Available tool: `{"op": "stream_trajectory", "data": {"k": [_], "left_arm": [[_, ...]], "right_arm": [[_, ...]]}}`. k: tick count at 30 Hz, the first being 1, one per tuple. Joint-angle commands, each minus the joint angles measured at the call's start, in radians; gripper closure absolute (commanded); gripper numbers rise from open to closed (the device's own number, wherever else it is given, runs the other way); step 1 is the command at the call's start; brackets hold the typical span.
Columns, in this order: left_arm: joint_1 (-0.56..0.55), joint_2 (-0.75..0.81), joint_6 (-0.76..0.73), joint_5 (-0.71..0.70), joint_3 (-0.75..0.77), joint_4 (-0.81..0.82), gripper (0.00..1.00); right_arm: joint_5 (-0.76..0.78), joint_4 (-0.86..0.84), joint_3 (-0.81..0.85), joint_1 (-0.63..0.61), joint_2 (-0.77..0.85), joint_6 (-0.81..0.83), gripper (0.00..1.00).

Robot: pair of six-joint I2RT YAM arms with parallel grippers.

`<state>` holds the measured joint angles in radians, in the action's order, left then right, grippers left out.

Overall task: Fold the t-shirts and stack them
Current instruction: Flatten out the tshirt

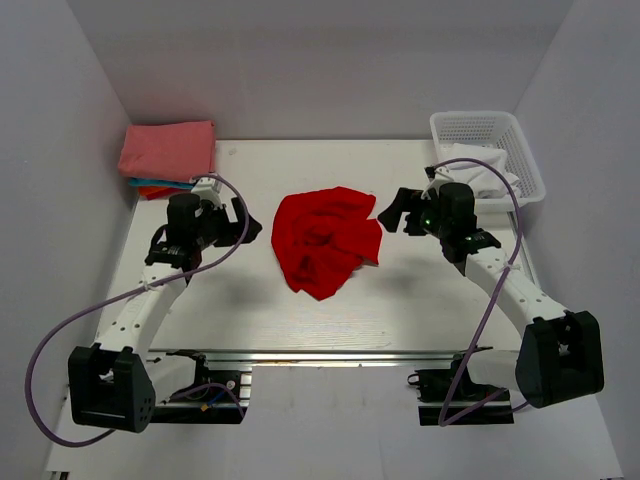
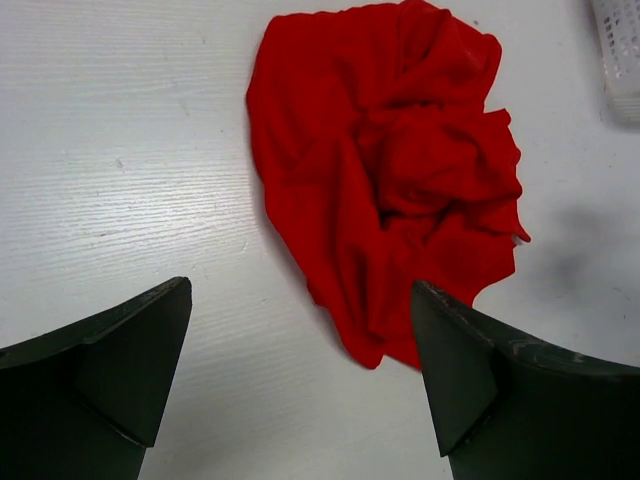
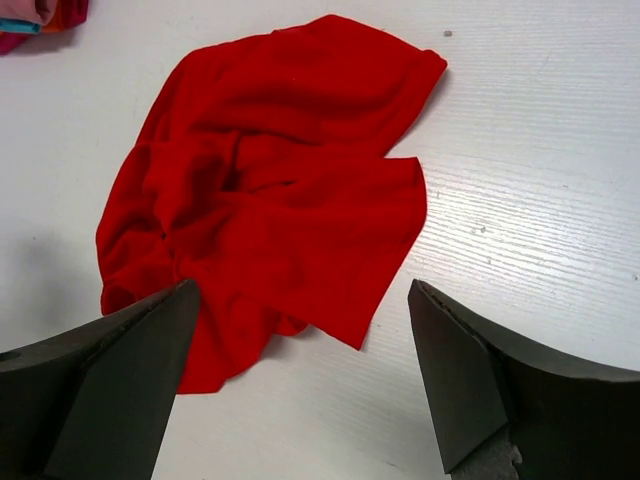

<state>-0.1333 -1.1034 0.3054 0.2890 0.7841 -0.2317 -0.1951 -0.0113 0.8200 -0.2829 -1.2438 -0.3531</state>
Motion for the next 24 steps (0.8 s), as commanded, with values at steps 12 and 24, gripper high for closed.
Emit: {"op": "stream_trajectory", "data": {"k": [12, 24], "left_arm": [[-0.031, -0.248, -0.060, 0.193, 0.001, 0.132, 0.00], [-0.111, -0.590, -0.031, 0.096, 0.138, 0.104, 0.22]], "right_arm": [[0.036, -0.076, 0.077, -0.002, -0.065, 0.049, 0.10], [0.068, -0.041, 0.431, -0.016, -0.523, 0.134, 0.10]]}}
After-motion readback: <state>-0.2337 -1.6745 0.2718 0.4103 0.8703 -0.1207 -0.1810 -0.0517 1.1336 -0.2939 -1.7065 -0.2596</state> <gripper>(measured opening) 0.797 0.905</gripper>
